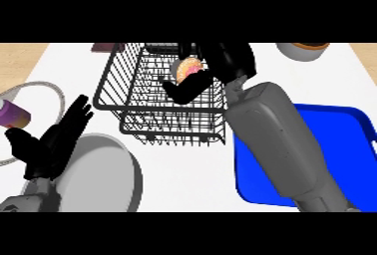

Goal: Pick the cupcake from the tray and place it in the tiered basket

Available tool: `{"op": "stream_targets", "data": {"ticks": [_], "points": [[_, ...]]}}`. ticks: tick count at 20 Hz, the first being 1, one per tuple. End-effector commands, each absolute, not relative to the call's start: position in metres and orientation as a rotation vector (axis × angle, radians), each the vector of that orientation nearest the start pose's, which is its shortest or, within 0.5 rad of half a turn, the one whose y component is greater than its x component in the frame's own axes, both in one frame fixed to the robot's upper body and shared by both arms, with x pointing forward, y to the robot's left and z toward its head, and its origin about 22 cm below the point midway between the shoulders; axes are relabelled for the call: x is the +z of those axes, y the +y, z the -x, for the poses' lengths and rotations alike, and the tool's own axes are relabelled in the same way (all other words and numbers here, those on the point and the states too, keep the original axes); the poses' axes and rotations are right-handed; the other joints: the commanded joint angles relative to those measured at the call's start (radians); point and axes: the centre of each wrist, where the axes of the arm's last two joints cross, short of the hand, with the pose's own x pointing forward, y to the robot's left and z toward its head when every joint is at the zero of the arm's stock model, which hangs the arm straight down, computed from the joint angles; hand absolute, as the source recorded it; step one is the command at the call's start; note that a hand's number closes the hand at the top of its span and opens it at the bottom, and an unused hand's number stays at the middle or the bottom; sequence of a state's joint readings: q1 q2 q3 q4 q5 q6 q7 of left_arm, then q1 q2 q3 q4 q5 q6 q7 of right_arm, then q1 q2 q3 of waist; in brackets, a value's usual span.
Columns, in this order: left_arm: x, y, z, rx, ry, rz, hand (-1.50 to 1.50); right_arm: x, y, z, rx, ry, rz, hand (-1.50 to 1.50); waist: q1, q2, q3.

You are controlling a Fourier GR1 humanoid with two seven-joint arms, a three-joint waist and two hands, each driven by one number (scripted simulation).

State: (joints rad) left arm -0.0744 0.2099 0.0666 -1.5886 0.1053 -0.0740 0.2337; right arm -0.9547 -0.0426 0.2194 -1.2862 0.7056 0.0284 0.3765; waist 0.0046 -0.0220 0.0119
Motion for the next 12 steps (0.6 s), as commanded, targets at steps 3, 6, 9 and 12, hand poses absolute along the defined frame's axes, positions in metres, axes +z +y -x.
{"op": "stream_targets", "data": {"ticks": [3, 6, 9, 12], "points": [[0.039, 0.298, -0.254, -0.116, -1.421, -0.057, 0.0, 0.161, -0.042, -0.372, 0.721, -1.914, 0.608, 1.5, 0.027, 0.027, -0.012], [0.059, 0.291, -0.269, -0.105, -1.429, -0.063, 0.0, 0.158, -0.032, -0.387, 0.752, -1.893, 0.61, -1.5, 0.03, 0.028, -0.012], [0.031, 0.283, -0.259, -0.113, -1.439, -0.063, 0.0, 0.153, -0.026, -0.387, 0.784, -1.912, 0.623, -1.5, 0.031, 0.03, -0.013], [0.037, 0.264, -0.272, -0.122, -1.42, -0.041, 0.0, 0.172, -0.018, -0.388, 0.762, -1.913, 0.579, -1.5, 0.022, 0.028, -0.012]]}}
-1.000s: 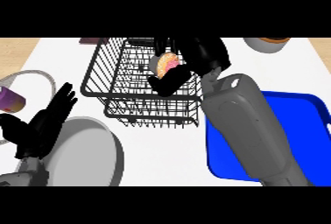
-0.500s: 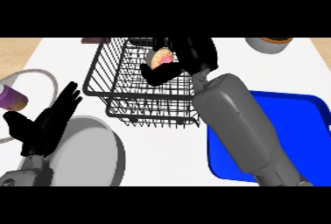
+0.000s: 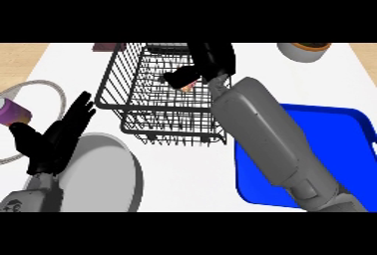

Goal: Pick the cupcake from the tray and place it in the tiered basket

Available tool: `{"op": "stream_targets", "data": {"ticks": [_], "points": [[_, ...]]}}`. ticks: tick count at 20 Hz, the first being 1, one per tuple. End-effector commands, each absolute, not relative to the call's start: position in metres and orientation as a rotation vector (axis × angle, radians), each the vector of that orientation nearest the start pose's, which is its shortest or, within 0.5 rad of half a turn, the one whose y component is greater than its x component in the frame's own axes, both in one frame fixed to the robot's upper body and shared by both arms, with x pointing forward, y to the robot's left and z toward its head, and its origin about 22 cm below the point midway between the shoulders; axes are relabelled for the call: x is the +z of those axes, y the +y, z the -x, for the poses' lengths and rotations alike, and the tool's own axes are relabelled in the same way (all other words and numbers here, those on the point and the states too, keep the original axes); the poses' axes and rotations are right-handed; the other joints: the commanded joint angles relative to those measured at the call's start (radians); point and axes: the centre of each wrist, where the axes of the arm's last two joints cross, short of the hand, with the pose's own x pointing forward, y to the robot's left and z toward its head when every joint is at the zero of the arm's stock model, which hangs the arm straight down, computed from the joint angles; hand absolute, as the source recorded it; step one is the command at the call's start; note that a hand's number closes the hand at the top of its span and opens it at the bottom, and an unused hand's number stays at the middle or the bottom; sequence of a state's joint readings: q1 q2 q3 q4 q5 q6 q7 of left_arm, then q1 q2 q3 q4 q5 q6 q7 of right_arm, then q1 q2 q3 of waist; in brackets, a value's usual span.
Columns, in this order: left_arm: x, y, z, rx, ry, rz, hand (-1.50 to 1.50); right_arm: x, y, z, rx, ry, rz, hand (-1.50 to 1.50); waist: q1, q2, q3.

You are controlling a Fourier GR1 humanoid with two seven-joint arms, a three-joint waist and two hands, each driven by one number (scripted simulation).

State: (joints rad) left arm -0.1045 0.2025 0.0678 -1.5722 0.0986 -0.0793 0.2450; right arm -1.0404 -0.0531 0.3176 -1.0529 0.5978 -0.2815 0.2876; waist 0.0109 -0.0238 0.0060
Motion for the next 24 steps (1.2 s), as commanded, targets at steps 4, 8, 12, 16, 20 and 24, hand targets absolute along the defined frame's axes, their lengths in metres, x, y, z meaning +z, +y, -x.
{"op": "stream_targets", "data": {"ticks": [4, 8, 12, 16, 20, 24], "points": [[0.039, 0.276, -0.276, -0.102, -1.426, -0.075, 0.0, 0.182, -0.029, -0.395, 0.605, -1.921, 0.456, -1.5, 0.012, 0.03, -0.006], [0.039, 0.277, -0.271, -0.117, -1.425, -0.044, 0.0, 0.197, -0.029, -0.391, 0.429, -1.889, 0.348, -1.5, 0.012, 0.027, -0.006], [0.043, 0.296, -0.261, -0.107, -1.447, -0.076, 0.0, 0.199, -0.058, -0.408, 0.245, -1.897, 0.234, -1.5, 0.01, 0.028, -0.006], [0.025, 0.286, -0.254, -0.087, -1.425, -0.068, 0.0, 0.194, -0.078, -0.408, 0.063, -1.907, 0.161, -1.5, -0.002, 0.026, -0.006], [0.028, 0.281, -0.258, -0.11, -1.421, -0.051, 0.0, 0.223, -0.116, -0.427, -0.068, -1.905, 0.207, -1.5, -0.001, 0.027, -0.006], [0.024, 0.287, -0.249, -0.09, -1.424, -0.071, 0.0, 0.24, -0.177, -0.428, -0.142, -1.915, 0.303, -1.5, -0.009, 0.022, -0.006]]}}
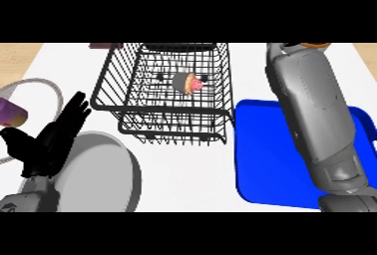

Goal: Pick the cupcake from the tray and place it in the tiered basket

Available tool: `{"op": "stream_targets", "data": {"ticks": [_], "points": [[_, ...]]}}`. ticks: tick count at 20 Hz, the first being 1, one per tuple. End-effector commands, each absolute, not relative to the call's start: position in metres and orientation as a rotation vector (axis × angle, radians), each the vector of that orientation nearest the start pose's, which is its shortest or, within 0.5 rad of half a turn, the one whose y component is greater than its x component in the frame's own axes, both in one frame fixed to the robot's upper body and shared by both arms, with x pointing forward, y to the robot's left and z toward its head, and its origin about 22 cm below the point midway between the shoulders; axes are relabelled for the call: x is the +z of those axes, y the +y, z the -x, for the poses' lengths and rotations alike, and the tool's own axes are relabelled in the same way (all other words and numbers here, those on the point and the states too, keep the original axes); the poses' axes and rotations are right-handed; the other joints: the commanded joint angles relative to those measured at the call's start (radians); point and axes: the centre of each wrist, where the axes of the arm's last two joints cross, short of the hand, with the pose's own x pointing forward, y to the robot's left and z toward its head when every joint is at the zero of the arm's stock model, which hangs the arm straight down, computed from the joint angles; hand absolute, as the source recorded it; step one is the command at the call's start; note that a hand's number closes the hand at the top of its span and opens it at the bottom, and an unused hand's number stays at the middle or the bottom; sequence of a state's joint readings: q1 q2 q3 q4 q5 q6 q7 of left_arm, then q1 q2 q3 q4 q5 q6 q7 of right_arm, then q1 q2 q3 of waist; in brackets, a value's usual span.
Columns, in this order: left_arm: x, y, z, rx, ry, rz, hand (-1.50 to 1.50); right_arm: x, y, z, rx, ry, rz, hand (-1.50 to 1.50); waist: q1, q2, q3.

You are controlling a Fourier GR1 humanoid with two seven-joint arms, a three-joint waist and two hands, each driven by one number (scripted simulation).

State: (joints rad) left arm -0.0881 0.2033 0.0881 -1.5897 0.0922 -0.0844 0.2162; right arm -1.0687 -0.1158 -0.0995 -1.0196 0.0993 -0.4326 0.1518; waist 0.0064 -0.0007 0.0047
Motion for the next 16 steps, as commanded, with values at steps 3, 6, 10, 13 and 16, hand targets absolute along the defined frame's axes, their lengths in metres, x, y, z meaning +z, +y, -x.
{"op": "stream_targets", "data": {"ticks": [3, 6, 10, 13, 16], "points": [[0.037, 0.294, -0.257, -0.073, -1.426, -0.082, 0.0, 0.23, -0.227, -0.424, -0.185, -1.905, 0.314, -1.5, -0.008, 0.0, -0.004], [0.041, 0.289, -0.253, -0.087, -1.419, -0.091, 0.0, 0.244, -0.277, -0.411, -0.207, -1.912, 0.324, -1.5, -0.014, -0.003, -0.004], [0.031, 0.293, -0.263, -0.083, -1.421, -0.086, 0.0, 0.251, -0.321, -0.41, -0.198, -1.919, 0.338, -1.5, -0.004, 0.002, -0.005], [0.037, 0.301, -0.264, -0.093, -1.432, -0.079, 0.0, 0.247, -0.368, -0.401, -0.209, -1.927, 0.343, -1.5, -0.003, 0.004, -0.005], [0.032, 0.283, -0.261, -0.09, -1.425, -0.08, 0.0, 0.245, -0.389, -0.393, -0.176, -1.921, 0.345, -1.5, -0.003, 0.002, -0.005]]}}
